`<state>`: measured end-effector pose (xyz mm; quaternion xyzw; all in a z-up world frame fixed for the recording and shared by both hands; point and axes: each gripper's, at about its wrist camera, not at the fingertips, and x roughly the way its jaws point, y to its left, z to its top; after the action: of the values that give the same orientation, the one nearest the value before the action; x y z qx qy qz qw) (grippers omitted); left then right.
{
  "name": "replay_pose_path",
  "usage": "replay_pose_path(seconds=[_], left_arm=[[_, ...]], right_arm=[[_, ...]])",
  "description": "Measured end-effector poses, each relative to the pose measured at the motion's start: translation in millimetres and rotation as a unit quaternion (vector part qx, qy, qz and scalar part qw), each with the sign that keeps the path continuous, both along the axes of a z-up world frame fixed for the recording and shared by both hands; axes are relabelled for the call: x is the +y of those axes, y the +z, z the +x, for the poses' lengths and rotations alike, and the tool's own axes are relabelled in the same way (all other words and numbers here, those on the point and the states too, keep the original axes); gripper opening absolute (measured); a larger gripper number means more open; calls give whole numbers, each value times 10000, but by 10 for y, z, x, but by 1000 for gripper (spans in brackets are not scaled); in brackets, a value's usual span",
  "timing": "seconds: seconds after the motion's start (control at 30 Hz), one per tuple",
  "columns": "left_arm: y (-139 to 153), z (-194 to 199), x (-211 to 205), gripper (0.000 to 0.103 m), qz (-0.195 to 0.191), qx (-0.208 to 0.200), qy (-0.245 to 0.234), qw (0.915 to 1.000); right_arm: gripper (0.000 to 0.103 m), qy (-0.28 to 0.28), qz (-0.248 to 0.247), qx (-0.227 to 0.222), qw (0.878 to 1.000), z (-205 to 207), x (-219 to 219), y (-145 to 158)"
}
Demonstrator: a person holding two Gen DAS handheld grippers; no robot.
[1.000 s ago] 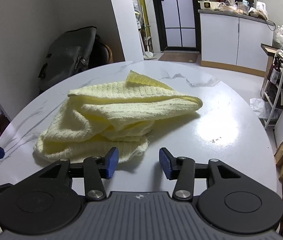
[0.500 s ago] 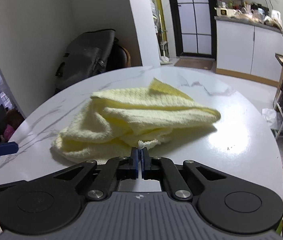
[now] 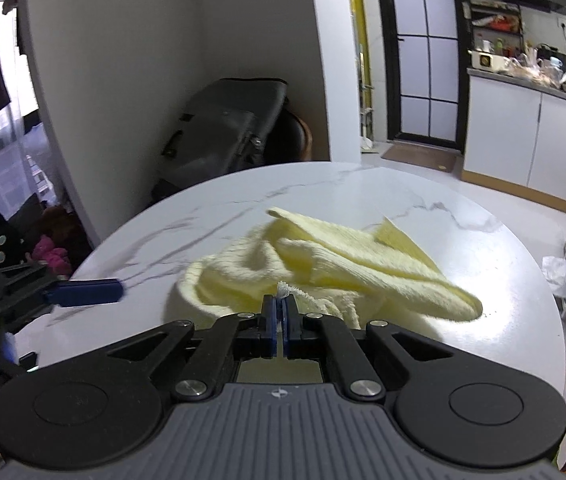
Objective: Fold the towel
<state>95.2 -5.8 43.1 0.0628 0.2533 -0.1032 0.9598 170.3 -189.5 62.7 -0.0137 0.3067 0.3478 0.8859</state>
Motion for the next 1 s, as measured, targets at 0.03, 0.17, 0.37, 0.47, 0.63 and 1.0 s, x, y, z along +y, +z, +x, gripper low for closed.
replay_pose_path(seconds=[0.03,0.17,0.37,0.47,0.63,1.0], left_arm=[[1,-7,-20,84,12,-27,-21,10000],[15,-18,-61,84,39,-138,-75,9999],[25,29,-122,83,56,-219,-211,9995],[7,64,-163,82,88,-204,-283,9994],[-35,58,-231,74,359,-274,-400,9982],[-58,11,-191,57,430,-335,-520,9972]], right_arm=[[3,59,3,-8,10000,-46,8,26],[3,165,1,-45,9999,-137,18,105],[3,278,32,-75,9996,-291,29,201],[3,364,21,-75,9993,-334,40,228],[3,548,-24,-49,9985,-392,94,229],[3,768,13,-92,9970,-463,119,343]])
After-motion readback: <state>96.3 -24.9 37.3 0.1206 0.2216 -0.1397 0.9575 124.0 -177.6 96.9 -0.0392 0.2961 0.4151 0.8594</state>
